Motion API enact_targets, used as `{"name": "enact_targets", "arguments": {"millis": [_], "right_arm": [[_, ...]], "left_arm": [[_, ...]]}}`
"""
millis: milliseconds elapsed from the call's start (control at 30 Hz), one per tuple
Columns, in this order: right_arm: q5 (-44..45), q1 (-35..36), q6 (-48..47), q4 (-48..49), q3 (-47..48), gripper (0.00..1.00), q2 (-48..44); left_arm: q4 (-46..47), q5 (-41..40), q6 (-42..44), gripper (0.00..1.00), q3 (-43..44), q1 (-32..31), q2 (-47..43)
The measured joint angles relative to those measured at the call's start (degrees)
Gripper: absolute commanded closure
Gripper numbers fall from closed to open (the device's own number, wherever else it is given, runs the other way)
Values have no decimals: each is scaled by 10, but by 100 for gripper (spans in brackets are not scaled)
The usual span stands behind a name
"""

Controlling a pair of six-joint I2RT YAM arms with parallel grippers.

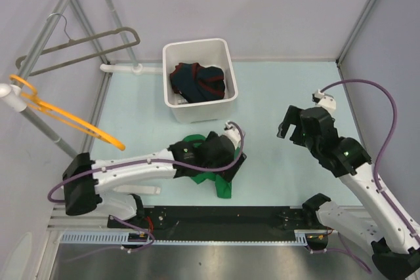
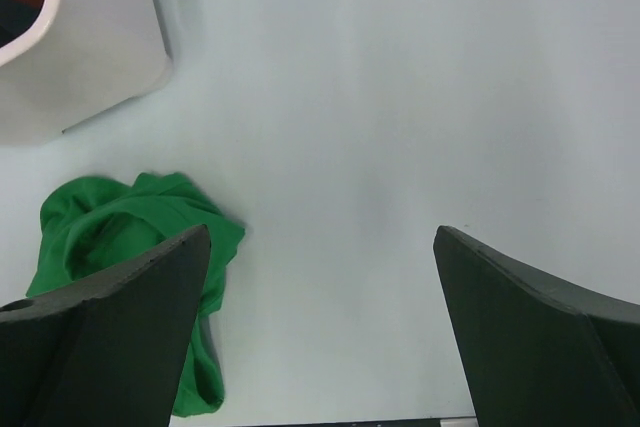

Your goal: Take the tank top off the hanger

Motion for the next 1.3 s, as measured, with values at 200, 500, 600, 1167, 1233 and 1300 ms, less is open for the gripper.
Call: {"name": "enact_targets", "arguments": {"millis": [200, 500, 600, 1167, 1233, 1300], "right_arm": [[0, -20, -6, -14, -5, 0, -37], [0, -23, -28, -30, -8, 0, -78], [-1, -24, -31, -30, -8, 0, -88], [-8, -24, -42, -34, 4, 0, -97], [-17, -24, -40, -34, 4, 0, -97], [-27, -24, -37, -33, 4, 0, -96]], "left_arm": [[27, -32, -19, 1, -75, -9, 60], [129, -34, -28, 53, -114, 14, 150], [153, -26, -23, 77, -125, 31, 148], [-25, -27, 95, 100, 316, 155, 82], [-36, -32, 115, 100, 377, 194, 96], [-43, -34, 135, 100, 433, 230, 121]]}}
